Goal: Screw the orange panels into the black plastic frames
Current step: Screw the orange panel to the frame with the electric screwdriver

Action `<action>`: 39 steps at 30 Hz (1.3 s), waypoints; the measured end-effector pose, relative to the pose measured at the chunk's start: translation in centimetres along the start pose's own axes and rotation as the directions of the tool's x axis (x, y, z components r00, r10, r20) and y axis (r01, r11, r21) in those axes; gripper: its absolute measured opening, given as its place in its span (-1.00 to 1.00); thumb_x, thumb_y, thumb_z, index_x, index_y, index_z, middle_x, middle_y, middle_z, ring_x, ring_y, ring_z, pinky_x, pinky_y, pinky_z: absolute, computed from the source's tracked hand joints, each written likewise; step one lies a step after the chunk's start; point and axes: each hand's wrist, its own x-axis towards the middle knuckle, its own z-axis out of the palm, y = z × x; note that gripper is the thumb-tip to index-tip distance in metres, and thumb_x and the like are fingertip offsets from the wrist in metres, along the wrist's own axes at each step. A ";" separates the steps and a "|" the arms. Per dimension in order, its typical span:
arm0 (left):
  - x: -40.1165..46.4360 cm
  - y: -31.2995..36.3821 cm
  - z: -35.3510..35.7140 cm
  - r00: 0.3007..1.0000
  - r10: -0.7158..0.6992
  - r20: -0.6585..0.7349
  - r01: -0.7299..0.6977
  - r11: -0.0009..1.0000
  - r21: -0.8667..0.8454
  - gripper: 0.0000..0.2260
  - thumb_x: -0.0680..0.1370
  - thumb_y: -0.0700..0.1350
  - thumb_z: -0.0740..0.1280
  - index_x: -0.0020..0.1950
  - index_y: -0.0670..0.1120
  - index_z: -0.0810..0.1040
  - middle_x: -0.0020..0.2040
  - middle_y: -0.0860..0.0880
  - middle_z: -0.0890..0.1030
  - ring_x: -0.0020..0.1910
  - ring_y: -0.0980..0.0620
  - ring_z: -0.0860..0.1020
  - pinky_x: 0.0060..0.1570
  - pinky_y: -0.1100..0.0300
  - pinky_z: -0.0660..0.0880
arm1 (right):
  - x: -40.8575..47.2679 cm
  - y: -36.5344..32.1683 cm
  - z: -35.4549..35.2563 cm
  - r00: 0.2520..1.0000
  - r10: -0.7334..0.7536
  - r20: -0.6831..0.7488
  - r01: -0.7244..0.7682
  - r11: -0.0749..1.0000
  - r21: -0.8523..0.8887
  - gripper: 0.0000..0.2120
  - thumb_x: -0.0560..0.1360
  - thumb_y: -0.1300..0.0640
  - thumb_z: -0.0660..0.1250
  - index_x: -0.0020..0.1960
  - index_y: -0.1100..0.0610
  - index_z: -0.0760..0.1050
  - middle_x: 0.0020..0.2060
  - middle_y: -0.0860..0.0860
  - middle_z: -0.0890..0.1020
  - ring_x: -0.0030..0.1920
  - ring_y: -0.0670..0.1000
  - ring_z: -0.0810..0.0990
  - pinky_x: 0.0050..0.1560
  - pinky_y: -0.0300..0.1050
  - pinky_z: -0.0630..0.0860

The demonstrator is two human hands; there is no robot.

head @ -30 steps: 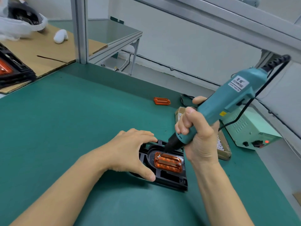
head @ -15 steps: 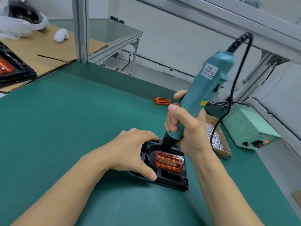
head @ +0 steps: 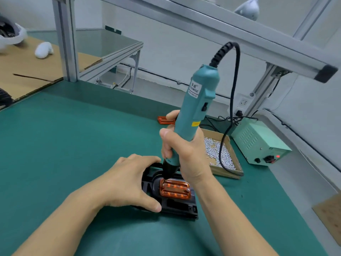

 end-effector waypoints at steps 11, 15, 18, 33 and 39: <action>0.1 0.0 0.2 1.000 -0.014 0.028 0.010 0.994 0.111 0.15 -0.02 0.46 0.25 0.53 0.17 0.01 0.42 0.15 0.21 0.30 0.21 0.11 0.25 0.31 0.04 | -0.3 -1.1 -1.0 0.997 0.073 0.015 -0.072 0.996 -0.042 -0.60 0.40 0.21 0.39 0.18 0.16 0.33 -0.41 0.01 0.56 -0.35 0.01 0.51 -0.13 -0.14 0.50; 0.0 0.0 0.2 0.998 -0.028 0.050 0.024 0.997 0.080 0.11 0.07 0.38 0.38 0.53 0.19 -0.02 0.41 0.14 0.21 0.17 0.24 0.11 0.23 0.28 0.09 | -0.7 -1.0 -0.8 0.998 0.055 -0.025 -0.055 0.998 -0.025 -0.65 0.38 0.24 0.37 0.10 0.14 0.33 -0.46 -0.04 0.50 -0.43 -0.01 0.44 -0.10 0.13 0.45; 0.0 -0.1 0.2 0.998 -0.044 0.053 0.040 0.996 0.077 0.12 0.03 0.41 0.35 0.52 0.21 -0.02 0.39 0.17 0.22 0.17 0.19 0.11 0.23 0.26 0.14 | -0.7 -1.2 -0.9 0.998 0.063 -0.019 -0.064 0.998 -0.017 -0.66 0.38 0.24 0.38 0.09 0.12 0.33 -0.47 -0.05 0.50 -0.43 -0.01 0.44 -0.09 0.15 0.43; 0.1 0.1 0.1 0.996 -0.062 0.063 0.061 0.998 0.004 0.09 0.09 0.32 0.49 0.49 0.29 -0.05 0.28 0.31 0.22 0.31 0.06 0.14 0.24 0.17 0.19 | -0.5 -0.2 -1.9 1.000 -0.005 0.030 0.003 0.999 0.054 -0.72 0.42 0.21 0.36 -0.27 -0.18 0.56 -0.52 -0.08 0.47 -0.49 -0.04 0.38 -0.21 0.10 0.35; 0.1 0.0 0.2 0.999 -0.026 0.036 0.025 1.000 0.017 0.08 0.15 0.25 0.54 0.51 0.24 -0.04 0.17 0.34 0.19 0.09 0.28 0.07 0.19 0.25 0.10 | -0.4 -0.1 -1.6 0.997 -0.010 0.076 0.006 0.998 0.055 -0.80 0.40 0.16 0.37 -0.27 -0.14 0.53 -0.53 -0.09 0.45 -0.50 -0.03 0.37 -0.25 0.08 0.32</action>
